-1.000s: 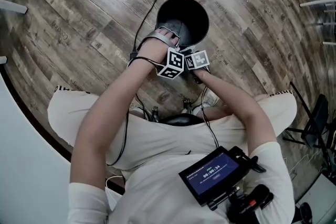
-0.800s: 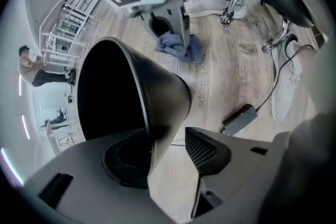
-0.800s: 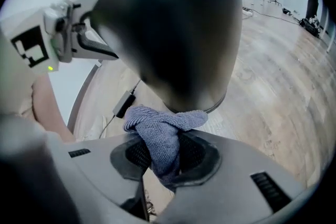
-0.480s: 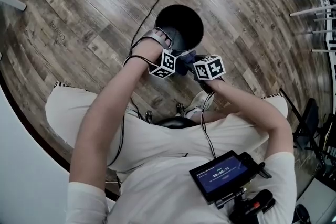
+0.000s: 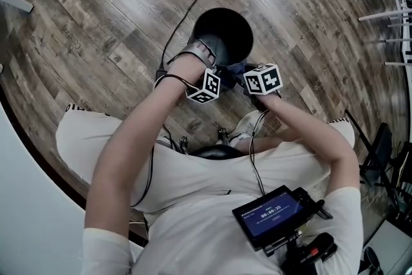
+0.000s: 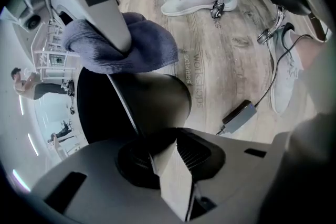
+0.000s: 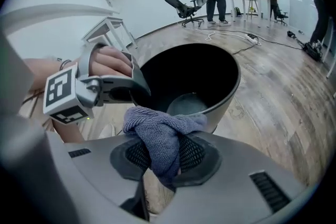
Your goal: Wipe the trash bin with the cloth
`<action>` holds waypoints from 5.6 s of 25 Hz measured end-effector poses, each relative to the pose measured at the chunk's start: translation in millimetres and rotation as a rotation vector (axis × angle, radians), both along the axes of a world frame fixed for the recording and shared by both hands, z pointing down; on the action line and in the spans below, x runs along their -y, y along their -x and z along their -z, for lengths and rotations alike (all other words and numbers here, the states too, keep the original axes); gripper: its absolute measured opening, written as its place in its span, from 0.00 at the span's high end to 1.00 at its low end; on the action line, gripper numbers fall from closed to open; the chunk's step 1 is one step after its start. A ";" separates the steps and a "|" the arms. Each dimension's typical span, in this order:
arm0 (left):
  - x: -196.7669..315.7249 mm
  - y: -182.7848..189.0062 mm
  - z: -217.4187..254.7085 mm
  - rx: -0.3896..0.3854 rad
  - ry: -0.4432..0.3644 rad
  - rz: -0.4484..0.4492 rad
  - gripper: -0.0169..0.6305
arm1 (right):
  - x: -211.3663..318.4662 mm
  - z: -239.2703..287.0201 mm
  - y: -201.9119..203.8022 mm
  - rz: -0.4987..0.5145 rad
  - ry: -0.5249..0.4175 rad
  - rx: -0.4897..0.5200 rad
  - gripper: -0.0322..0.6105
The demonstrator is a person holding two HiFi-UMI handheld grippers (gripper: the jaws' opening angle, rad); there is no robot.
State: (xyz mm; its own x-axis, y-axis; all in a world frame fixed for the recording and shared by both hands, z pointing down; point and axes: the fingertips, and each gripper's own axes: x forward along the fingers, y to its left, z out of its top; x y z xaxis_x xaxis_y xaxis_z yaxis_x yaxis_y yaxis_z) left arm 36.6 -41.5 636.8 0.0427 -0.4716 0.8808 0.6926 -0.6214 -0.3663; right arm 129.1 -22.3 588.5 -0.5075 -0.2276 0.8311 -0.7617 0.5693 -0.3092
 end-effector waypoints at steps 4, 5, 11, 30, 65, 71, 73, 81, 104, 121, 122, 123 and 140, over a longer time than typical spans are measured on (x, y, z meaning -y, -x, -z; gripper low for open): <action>1.9 -3.5 0.4 -0.007 -0.002 0.013 0.81 | 1.1 -36.6 -0.6 0.048 0.013 -0.050 0.80; 1.0 -4.1 0.2 -0.009 -0.001 0.018 0.81 | 0.4 -47.7 -0.5 0.054 0.017 -0.060 0.80; 0.6 -7.8 0.5 -0.019 0.003 0.029 0.81 | 1.3 -123.5 -1.9 0.053 0.018 -0.096 0.80; -2.3 -22.0 2.5 -0.101 0.067 0.070 0.80 | -21.0 -134.3 -11.2 -0.010 0.111 -0.084 0.80; -4.7 -42.4 6.0 -0.190 0.076 0.117 0.78 | 6.9 -191.3 -1.6 0.011 0.047 -0.119 0.80; -6.3 -45.0 4.8 -0.201 0.090 0.112 0.77 | 2.1 -214.2 -1.4 -0.045 0.057 -0.137 0.80; -5.9 -45.1 3.9 -0.196 0.097 0.105 0.77 | -1.6 -207.8 0.5 0.008 0.072 -0.150 0.80; -6.9 -36.5 5.9 -0.191 0.086 0.046 0.76 | -17.4 -114.6 -4.0 -0.025 0.138 -0.040 0.80; 19.4 -7.1 7.2 -0.149 0.024 0.098 0.72 | 6.5 32.3 -0.8 0.021 -0.093 0.034 0.80; 5.5 -29.4 4.9 -0.144 0.046 0.005 0.77 | 9.8 -114.9 -15.2 0.084 0.018 -0.124 0.80; 5.6 -29.9 4.9 -0.145 0.046 0.007 0.77 | 10.6 -127.1 -16.5 0.087 0.020 -0.138 0.80; 5.3 -30.3 5.0 -0.146 0.046 0.010 0.77 | 11.1 -139.1 -17.8 0.087 0.020 -0.152 0.80; 5.2 -31.9 3.3 -0.155 0.048 0.038 0.77 | 1.8 -184.6 -15.2 -0.036 0.093 -0.160 0.80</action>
State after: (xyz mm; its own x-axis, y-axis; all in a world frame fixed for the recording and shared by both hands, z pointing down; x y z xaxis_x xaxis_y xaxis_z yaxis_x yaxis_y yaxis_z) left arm 68.5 -46.7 633.5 0.1629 -0.4326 0.8868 0.6058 -0.6656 -0.4359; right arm 144.3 -24.1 773.1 -0.3598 -0.1617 0.9189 -0.8246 0.5159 -0.2322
